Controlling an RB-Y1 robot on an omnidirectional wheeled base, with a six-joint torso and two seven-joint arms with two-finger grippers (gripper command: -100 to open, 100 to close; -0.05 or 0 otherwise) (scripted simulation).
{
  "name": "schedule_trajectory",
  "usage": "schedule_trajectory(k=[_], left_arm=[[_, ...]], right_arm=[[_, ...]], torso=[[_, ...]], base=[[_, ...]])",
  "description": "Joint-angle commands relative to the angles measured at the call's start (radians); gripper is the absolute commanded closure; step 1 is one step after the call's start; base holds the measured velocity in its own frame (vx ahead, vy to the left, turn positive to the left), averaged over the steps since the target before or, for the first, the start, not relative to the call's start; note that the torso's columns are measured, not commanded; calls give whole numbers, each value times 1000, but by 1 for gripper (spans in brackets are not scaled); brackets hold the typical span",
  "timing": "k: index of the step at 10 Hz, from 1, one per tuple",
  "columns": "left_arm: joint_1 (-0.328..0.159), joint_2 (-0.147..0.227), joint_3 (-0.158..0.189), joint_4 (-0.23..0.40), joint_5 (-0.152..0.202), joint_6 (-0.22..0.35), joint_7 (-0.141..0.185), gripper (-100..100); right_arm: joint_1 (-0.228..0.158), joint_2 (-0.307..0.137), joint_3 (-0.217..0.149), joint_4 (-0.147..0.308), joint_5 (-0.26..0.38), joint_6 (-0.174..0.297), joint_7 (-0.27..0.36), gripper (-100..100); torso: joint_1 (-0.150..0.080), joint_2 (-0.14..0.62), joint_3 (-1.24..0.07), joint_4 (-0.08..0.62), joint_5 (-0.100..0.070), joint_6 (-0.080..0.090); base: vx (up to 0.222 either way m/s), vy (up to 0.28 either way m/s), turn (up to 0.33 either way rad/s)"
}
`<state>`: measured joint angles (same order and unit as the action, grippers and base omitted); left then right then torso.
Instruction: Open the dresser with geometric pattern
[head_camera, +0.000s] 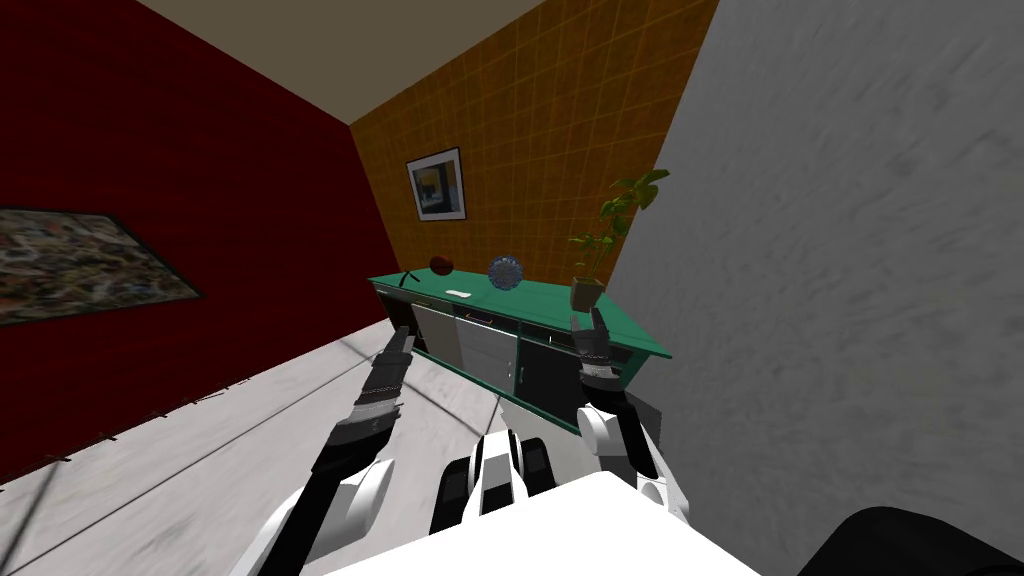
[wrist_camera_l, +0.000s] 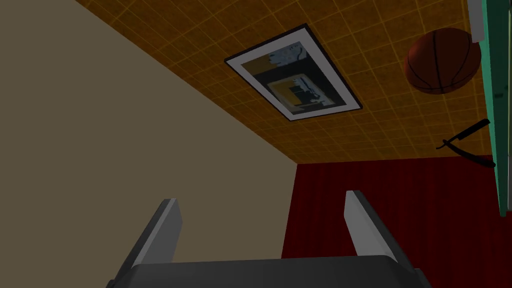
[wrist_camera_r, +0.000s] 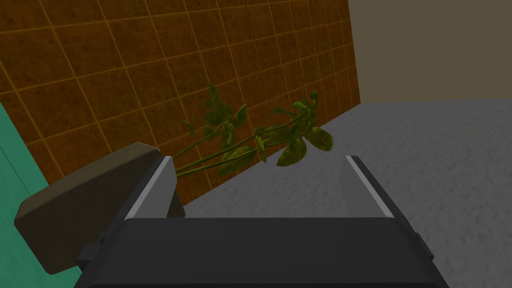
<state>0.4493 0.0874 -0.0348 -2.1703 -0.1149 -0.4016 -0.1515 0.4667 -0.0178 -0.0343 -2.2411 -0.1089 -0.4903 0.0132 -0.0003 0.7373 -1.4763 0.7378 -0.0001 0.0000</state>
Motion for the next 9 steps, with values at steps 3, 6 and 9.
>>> schedule_trajectory(k=[3,6,9], left_arm=[[-38,63,-29,88,-23,34,-5,-100],[-68,50,-50,154,-40,56,-9,-100],[-93,28,-69,212,-54,75,-12,-100]], right_arm=[[0,0,0,0,0,0,0,0],[0,0,0,0,0,0,0,0],[0,0,0,0,0,0,0,0]], torso=[[0,0,0,0,0,0],[0,1,1,0,0,0],[0,0,0,0,0,0]], base=[[47,-18,-98],[41,-17,-94],[48,-22,-98]])
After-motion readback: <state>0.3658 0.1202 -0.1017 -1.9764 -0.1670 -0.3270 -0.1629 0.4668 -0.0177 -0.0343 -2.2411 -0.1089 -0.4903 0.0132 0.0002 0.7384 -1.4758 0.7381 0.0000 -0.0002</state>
